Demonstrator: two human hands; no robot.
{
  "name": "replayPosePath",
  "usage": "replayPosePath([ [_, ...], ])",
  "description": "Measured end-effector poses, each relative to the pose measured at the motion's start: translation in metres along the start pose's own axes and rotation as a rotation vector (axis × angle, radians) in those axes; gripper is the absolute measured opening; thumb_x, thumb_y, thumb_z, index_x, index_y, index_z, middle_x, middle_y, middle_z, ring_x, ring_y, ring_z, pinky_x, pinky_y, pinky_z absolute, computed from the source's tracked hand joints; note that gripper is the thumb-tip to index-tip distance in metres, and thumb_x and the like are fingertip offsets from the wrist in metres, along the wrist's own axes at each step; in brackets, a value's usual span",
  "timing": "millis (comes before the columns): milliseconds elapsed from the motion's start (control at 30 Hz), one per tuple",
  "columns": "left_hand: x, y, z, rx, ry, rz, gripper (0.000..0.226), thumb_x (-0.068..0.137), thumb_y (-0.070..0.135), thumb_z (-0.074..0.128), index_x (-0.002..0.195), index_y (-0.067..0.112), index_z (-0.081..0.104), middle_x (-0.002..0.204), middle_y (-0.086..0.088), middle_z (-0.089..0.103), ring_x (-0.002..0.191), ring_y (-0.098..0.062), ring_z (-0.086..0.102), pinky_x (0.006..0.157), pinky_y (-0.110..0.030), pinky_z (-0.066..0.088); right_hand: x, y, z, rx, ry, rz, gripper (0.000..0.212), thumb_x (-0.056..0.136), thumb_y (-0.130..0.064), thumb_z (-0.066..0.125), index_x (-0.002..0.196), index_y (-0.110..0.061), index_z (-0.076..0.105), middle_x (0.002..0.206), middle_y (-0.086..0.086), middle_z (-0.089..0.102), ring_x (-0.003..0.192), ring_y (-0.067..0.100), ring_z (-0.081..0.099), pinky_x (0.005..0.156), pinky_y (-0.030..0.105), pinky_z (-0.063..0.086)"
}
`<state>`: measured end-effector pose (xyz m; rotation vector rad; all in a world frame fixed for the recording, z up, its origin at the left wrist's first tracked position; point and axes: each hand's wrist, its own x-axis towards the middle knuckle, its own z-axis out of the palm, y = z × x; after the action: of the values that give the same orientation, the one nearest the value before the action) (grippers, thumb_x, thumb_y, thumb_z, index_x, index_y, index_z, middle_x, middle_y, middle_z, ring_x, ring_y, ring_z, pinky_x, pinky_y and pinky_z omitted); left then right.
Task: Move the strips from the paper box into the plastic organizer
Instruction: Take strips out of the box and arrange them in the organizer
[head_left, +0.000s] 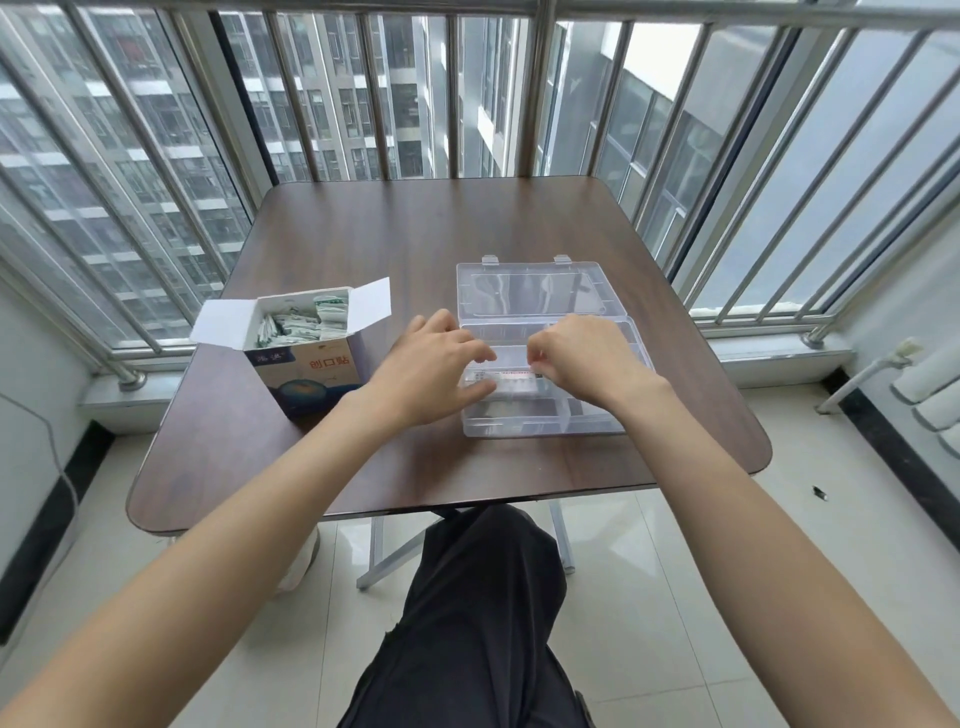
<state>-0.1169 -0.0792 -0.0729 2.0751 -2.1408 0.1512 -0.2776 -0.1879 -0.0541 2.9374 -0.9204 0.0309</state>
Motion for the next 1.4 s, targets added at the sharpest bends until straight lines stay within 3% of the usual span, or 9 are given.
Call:
replayPosePath([
  [133, 0.008, 0.011, -0.003, 0.144, -0.096, 0.039, 0.045, 0.094, 0.054, 0.036, 0.125, 0.027, 0.054, 0.118, 0.011, 0.063, 0.115, -0.017, 0.039, 0.091, -0.031, 0.025, 0.008, -0.009, 0.002, 0.01, -0.036, 0.031, 0.025, 0.091, -0.009, 0.051, 0.105, -0.023, 0.066, 0.105, 0.006, 0.065, 0.101, 0.028, 0.06, 0.069, 0.03, 0.036],
  [433, 0.008, 0.012, 0.001, 0.16, -0.052, 0.07, 0.044, 0.096, 0.052, 0.035, 0.125, 0.027, 0.056, 0.117, 0.009, 0.064, 0.113, -0.018, 0.04, 0.09, -0.031, 0.026, 0.001, -0.003, -0.001, 0.176, -0.011, 0.066, 0.02, 0.093, -0.021, 0.05, 0.1, -0.022, 0.069, 0.102, 0.002, 0.07, 0.098, 0.026, 0.061, 0.073, 0.032, 0.045],
  [567, 0.002, 0.015, -0.006, 0.154, -0.021, 0.074, 0.044, 0.096, 0.049, 0.038, 0.127, 0.023, 0.054, 0.119, 0.003, 0.063, 0.112, -0.021, 0.047, 0.087, -0.031, 0.031, -0.006, -0.003, -0.012, 0.409, 0.121, 0.107, 0.017, 0.092, -0.024, 0.054, 0.098, -0.021, 0.07, 0.092, -0.005, 0.071, 0.084, 0.017, 0.062, 0.074, 0.031, 0.049],
  [667, -0.016, 0.018, -0.027, 0.081, 0.113, 0.136, 0.036, 0.094, 0.042, 0.044, 0.111, 0.018, 0.065, 0.102, -0.001, 0.068, 0.092, -0.025, 0.062, 0.077, -0.034, 0.043, -0.006, -0.012, -0.024, 0.666, 0.346, 0.082, 0.013, 0.089, -0.021, 0.06, 0.095, -0.019, 0.071, 0.083, -0.008, 0.068, 0.074, 0.009, 0.061, 0.075, 0.033, 0.052],
  [767, -0.044, 0.005, -0.052, 0.078, 0.425, 0.207, 0.021, 0.09, 0.032, 0.052, 0.095, 0.019, 0.068, 0.084, 0.003, 0.068, 0.074, -0.021, 0.061, 0.066, -0.031, 0.046, 0.006, -0.036, -0.037, 0.753, 0.449, -0.059, 0.013, 0.088, -0.021, 0.062, 0.097, -0.019, 0.072, 0.098, -0.006, 0.069, 0.091, 0.013, 0.059, 0.078, 0.026, 0.049],
  [867, -0.068, -0.033, -0.072, -0.002, 0.558, 0.048, 0.024, 0.084, 0.031, 0.06, 0.103, 0.017, 0.066, 0.098, 0.002, 0.067, 0.092, -0.021, 0.057, 0.082, -0.034, 0.045, 0.032, -0.068, -0.049, 0.693, 0.41, -0.225, 0.016, 0.088, -0.025, 0.062, 0.101, -0.022, 0.071, 0.103, -0.007, 0.068, 0.097, 0.015, 0.052, 0.082, 0.024, 0.039],
  [1033, -0.091, -0.094, -0.077, -0.116, 0.101, -0.341, 0.089, 0.07, 0.053, 0.062, 0.145, 0.019, 0.029, 0.147, -0.007, 0.038, 0.135, -0.024, 0.032, 0.115, -0.042, 0.019, 0.078, -0.122, -0.068, 0.433, 0.25, -0.348, 0.018, 0.09, -0.033, 0.061, 0.102, -0.022, 0.069, 0.096, -0.008, 0.071, 0.087, 0.012, 0.044, 0.073, 0.022, 0.029],
  [1200, -0.091, -0.11, -0.067, -0.316, 0.049, -0.417, 0.093, 0.072, 0.042, 0.074, 0.146, 0.015, 0.026, 0.143, -0.004, 0.044, 0.131, -0.019, 0.038, 0.107, -0.03, 0.028, 0.105, -0.157, -0.073, -0.103, 0.171, -0.361, 0.022, 0.083, -0.033, 0.065, 0.101, -0.021, 0.069, 0.103, 0.002, 0.068, 0.102, 0.023, 0.052, 0.079, 0.028, 0.033],
  [1400, -0.085, -0.115, -0.054, -0.195, 0.203, -0.456, 0.087, 0.069, 0.053, 0.075, 0.141, 0.024, 0.037, 0.129, -0.001, 0.056, 0.122, -0.018, 0.049, 0.098, -0.033, 0.036, 0.115, -0.162, -0.065, -0.074, 0.137, -0.333, 0.02, 0.088, -0.022, 0.056, 0.103, -0.017, 0.068, 0.105, 0.007, 0.067, 0.103, 0.027, 0.057, 0.08, 0.032, 0.036],
])
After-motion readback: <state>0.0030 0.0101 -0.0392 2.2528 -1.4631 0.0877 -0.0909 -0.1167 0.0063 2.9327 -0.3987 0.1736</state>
